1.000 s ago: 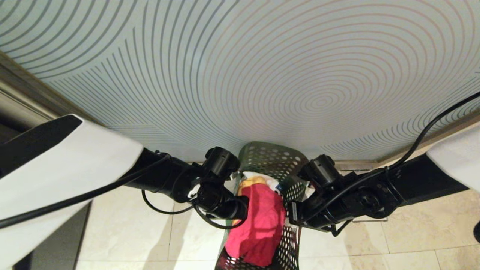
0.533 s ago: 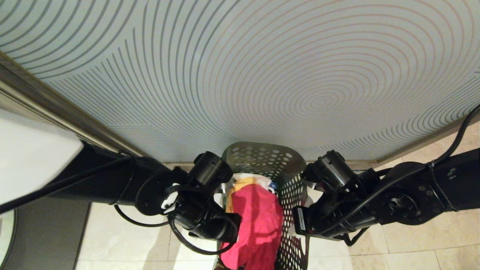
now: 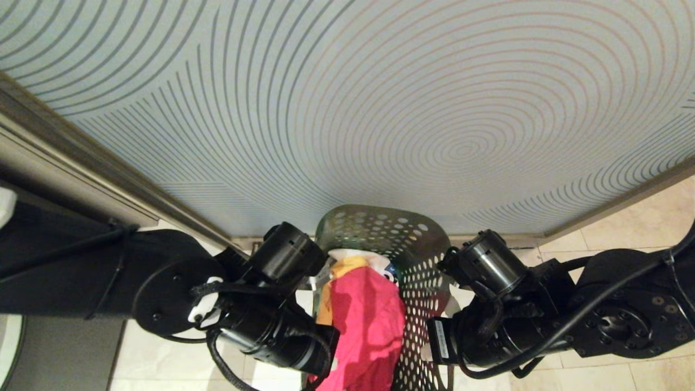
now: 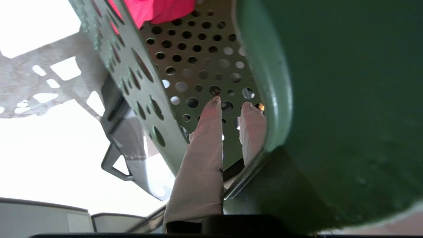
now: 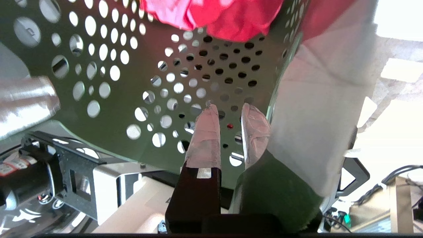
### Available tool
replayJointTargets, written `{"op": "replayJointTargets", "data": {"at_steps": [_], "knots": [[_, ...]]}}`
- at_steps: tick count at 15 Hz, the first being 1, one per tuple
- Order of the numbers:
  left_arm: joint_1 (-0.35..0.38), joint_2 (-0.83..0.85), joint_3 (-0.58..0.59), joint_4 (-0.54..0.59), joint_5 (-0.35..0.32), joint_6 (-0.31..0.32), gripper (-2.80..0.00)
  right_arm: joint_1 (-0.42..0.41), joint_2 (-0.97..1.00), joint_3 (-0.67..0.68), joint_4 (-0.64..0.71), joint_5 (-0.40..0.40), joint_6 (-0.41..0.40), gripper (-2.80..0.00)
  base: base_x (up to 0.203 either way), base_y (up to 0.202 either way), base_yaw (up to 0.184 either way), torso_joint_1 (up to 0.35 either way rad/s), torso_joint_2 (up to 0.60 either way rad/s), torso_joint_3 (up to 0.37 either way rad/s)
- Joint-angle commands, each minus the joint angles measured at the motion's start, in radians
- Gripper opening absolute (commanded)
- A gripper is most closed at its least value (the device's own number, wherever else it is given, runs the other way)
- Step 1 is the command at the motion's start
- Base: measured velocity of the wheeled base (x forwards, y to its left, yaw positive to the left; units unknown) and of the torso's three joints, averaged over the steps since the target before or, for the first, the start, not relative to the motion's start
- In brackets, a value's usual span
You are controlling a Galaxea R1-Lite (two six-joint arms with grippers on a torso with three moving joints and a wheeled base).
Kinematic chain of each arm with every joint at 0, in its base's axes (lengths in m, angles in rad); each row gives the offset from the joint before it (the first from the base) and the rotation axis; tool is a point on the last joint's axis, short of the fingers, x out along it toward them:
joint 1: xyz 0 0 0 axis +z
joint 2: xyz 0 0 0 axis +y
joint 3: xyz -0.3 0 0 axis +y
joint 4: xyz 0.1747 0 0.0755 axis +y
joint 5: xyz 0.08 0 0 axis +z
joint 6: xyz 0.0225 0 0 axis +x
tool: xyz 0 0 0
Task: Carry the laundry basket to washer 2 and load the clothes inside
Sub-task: Pick up the clothes basket and put it beside the washing machine
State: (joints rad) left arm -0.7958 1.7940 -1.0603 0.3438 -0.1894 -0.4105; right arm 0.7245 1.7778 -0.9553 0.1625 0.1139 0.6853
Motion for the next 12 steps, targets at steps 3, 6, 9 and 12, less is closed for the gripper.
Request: {"op": "replayJointTargets", "data": {"at_steps": [3,6,9,12], "knots": [[-0.05,-0.034,0.007,0.003,-0.001,-0.029,-2.8,0.002,-0.044,0.026,0.002,-0.005,0.004,-2.8,0.0,0.0,0.0,0.001,0.0,0.166],[-0.061,-0.058,0.011,0.043,0.001,-0.028,-2.8,0.001,-0.067,0.041,0.002,-0.005,0.007,-2.8,0.0,0.0,0.0,0.007,0.0,0.198],[-0.09,-0.07,0.013,0.07,0.001,-0.028,-2.8,0.002,-0.097,0.068,0.001,-0.003,0.007,-2.8,0.0,0.0,0.0,0.004,0.0,0.195],[-0.117,-0.088,0.014,0.108,-0.001,-0.03,-2.8,0.003,-0.125,0.094,0.001,-0.003,0.007,-2.8,0.0,0.0,0.0,0.003,0.0,0.208]]}}
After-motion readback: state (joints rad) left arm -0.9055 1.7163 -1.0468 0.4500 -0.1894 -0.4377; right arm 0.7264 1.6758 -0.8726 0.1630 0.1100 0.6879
